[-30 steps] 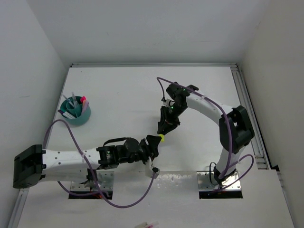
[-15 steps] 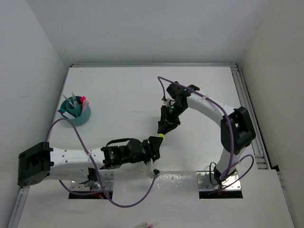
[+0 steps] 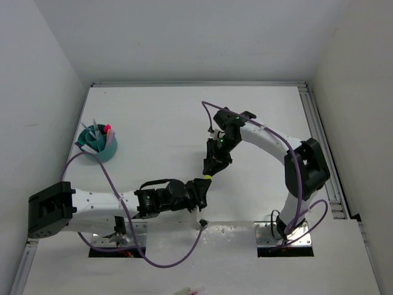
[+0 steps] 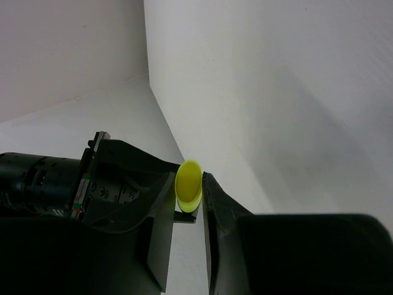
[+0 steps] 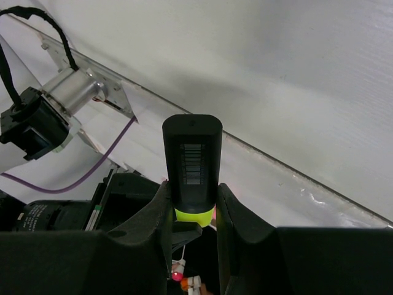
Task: Sort the stationery into containers
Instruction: Pick up the pen from the center of the board, then place the pen in the storage box.
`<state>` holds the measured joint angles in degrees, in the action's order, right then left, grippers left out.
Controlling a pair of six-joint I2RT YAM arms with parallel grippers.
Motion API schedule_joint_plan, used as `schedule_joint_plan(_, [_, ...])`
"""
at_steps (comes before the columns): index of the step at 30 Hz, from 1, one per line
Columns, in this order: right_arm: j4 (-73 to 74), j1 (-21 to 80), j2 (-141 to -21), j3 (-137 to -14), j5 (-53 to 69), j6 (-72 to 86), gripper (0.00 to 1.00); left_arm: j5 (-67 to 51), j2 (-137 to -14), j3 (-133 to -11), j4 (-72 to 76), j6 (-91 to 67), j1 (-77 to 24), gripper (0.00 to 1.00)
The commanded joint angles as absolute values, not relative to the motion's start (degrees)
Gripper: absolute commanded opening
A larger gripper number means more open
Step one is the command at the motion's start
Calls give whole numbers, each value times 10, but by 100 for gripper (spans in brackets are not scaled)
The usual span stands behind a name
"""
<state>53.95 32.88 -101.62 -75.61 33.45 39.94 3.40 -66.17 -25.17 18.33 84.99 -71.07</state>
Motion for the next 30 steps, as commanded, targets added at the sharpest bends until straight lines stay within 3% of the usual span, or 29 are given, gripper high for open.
schedule_joint_plan(1, [534,337,-998,-751,343,406,0,31,-666,-257,201,855,-702,28])
schedule_joint_plan(7, [534,342,-1003,-757,344,400,1,33,-667,-258,197,853,-703,11])
schedule_joint_plan(9, [534,341,-1005,-764,350,378,40,35,-661,-261,188,846,-703,3])
schedule_joint_plan(12, [544,322,-1004,-791,345,332,96,51,-648,-281,157,793,-702,0])
schedule_joint_plan(18, [582,175,-1014,-859,347,263,99,68,-636,-470,-56,472,-633,0])
schedule_joint_plan(22, [590,70,-1011,-865,393,236,99,77,-666,-604,-144,300,-464,0])
schedule_joint_plan(26, [598,5,-1008,-849,427,223,98,33,-709,-719,-217,267,-281,0])
schedule_joint_plan(30, [598,-14,-1008,-830,441,222,98,-124,-784,-838,-291,288,-115,0])
